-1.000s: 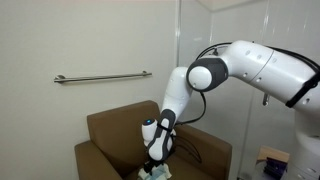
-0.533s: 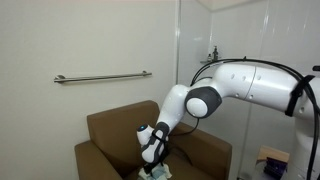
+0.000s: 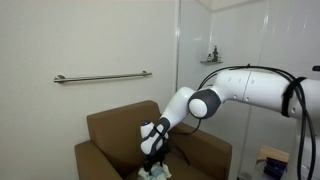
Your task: Use the towel to wipe the seat of the sofa.
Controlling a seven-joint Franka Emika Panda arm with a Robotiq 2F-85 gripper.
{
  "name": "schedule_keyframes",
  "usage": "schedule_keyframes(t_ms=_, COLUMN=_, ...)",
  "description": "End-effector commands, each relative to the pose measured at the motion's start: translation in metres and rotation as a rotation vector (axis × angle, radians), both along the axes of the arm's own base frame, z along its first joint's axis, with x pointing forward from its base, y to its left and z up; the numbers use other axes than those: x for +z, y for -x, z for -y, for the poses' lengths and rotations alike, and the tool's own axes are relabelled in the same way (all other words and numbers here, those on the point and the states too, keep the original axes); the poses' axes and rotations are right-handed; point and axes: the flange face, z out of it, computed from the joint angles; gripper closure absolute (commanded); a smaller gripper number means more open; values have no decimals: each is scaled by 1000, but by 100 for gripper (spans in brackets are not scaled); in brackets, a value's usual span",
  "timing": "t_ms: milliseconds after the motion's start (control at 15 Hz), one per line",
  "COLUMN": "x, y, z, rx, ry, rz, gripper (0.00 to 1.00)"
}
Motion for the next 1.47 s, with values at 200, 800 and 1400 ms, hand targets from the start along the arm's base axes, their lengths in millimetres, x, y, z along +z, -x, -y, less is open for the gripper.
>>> schedule_keyframes(t_ms=200, x=-5, y=4, z=0, rx=17, ry=-126, rz=50, gripper=0)
schedule_keyframes(t_ms=800, x=-32, y=38, z=-17, rx=81, ry=-28, rz=55, gripper=62)
schedule_keyframes(t_ms=1400, x=-21, y=24, z=-39, rx=133, ry=-8, rz=84, gripper=93)
